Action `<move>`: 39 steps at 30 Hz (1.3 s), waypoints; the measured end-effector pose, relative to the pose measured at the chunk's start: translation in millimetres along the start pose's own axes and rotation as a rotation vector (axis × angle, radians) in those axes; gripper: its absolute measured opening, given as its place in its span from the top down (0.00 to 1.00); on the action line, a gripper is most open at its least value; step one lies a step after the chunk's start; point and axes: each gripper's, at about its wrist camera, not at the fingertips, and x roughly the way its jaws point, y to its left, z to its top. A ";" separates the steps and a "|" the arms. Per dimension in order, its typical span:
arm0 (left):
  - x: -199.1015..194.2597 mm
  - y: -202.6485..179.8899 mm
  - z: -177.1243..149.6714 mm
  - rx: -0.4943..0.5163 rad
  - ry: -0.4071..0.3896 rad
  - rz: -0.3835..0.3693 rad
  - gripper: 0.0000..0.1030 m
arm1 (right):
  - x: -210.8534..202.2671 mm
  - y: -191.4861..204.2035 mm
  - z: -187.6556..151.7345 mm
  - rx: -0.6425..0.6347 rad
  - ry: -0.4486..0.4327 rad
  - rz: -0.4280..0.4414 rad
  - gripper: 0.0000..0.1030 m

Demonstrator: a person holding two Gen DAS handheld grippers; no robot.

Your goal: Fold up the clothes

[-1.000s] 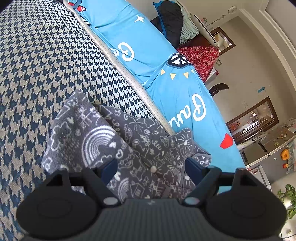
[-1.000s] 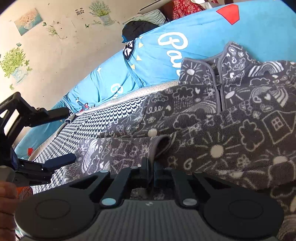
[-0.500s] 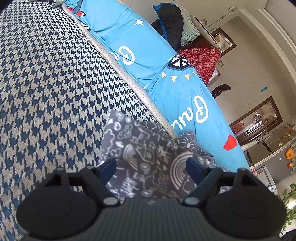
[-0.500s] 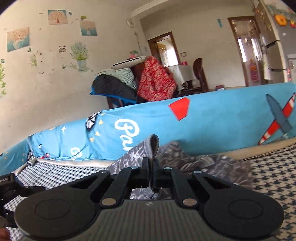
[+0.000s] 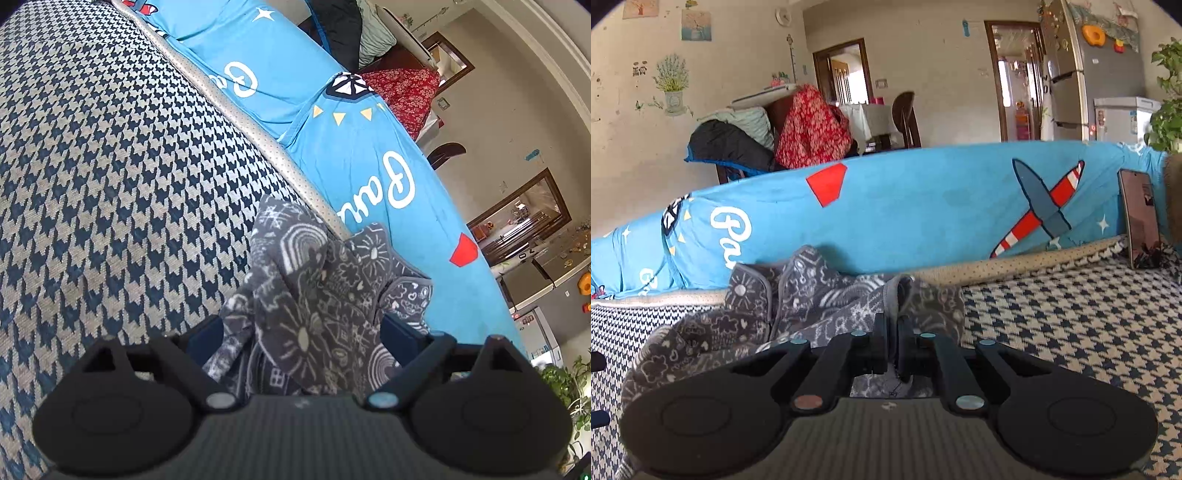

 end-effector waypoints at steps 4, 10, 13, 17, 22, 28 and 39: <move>1.1 1.6 -1.5 0.028 0.013 0.059 0.11 | -4.5 -5.4 0.4 0.018 -0.006 0.008 0.83; -6.0 2.8 2.5 0.223 0.008 0.149 0.07 | -18.0 -0.9 5.8 -0.021 -0.036 0.062 0.75; -6.5 -1.0 -4.4 0.356 0.031 0.161 0.07 | -18.9 3.4 2.2 -0.047 -0.015 0.091 0.73; -2.1 -9.2 -20.5 0.511 0.033 0.177 0.07 | -15.4 15.1 -8.6 -0.092 0.026 0.149 0.71; 18.6 -14.8 -32.4 0.581 0.037 0.193 0.07 | -8.2 29.5 -16.6 -0.116 0.060 0.176 0.71; 37.4 -14.5 -32.9 0.608 -0.021 0.223 0.07 | -3.4 31.0 -19.2 -0.118 0.072 0.178 0.70; 48.1 -8.5 -31.2 0.559 -0.171 0.353 0.02 | 4.7 32.2 -25.6 -0.108 0.127 0.203 0.69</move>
